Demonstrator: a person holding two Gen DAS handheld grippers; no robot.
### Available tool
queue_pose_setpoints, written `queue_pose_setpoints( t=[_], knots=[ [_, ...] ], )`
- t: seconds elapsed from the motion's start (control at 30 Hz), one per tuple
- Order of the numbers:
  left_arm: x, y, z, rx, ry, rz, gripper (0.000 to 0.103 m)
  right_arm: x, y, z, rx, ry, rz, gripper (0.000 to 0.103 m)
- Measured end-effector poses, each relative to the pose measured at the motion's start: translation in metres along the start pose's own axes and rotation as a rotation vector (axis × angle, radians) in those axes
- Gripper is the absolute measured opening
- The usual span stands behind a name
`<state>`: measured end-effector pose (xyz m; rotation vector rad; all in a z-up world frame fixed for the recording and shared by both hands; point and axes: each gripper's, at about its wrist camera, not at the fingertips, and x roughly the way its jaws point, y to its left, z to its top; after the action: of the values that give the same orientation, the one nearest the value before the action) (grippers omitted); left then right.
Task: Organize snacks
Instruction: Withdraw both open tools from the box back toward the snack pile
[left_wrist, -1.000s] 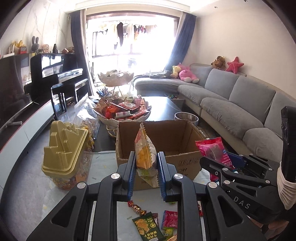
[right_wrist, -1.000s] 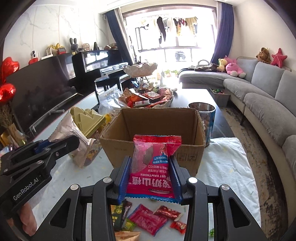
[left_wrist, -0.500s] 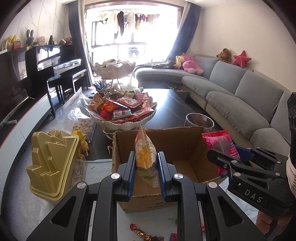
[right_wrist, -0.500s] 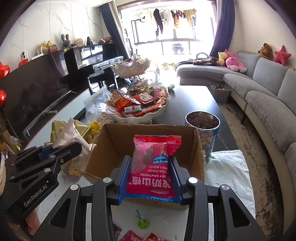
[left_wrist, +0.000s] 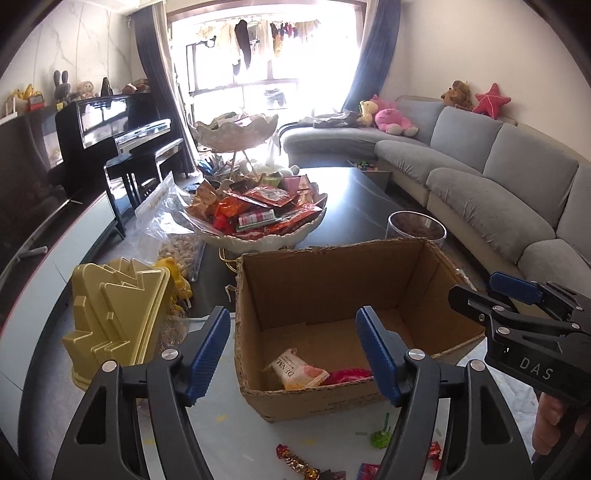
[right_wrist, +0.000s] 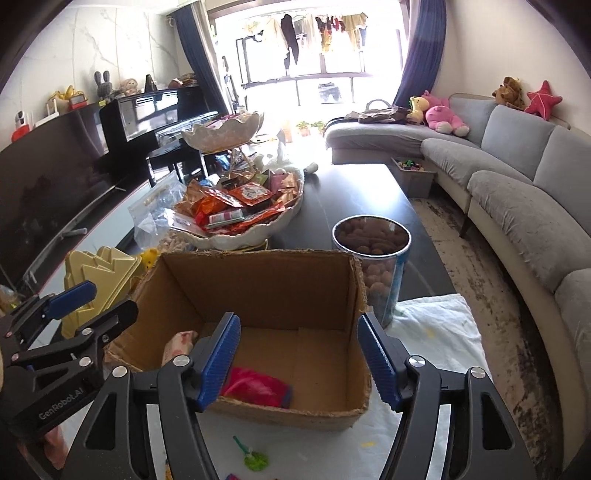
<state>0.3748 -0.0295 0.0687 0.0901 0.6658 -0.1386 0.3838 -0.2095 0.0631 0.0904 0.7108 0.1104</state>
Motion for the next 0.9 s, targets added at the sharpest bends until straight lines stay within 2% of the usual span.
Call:
queue_pose_setpoints(
  t=[0.1, 0.2, 0.4, 0.67, 0.9],
  knots=[
    [-0.017, -0.005, -0.008, 0.013, -0.007, -0.014, 0.075, -0.012, -0.004, -0.009, 0.004, -0.001, -0.002, 0.068],
    [-0.033, -0.010, -0.015, 0.008, -0.008, -0.030, 0.077, -0.026, -0.005, -0.019, -0.005, -0.010, -0.015, 0.075],
    [-0.066, -0.017, -0.036, -0.002, -0.024, -0.042, 0.080, -0.064, -0.005, -0.045, -0.029, -0.034, -0.023, 0.078],
    [-0.099, -0.033, -0.070, 0.010, -0.039, -0.066, 0.084, -0.106, -0.005, -0.078, -0.070, -0.091, -0.044, 0.079],
    [-0.121, -0.048, -0.097, -0.004, -0.038, -0.082, 0.085, -0.126, -0.012, -0.110, -0.053, -0.066, -0.001, 0.079]
  ],
)
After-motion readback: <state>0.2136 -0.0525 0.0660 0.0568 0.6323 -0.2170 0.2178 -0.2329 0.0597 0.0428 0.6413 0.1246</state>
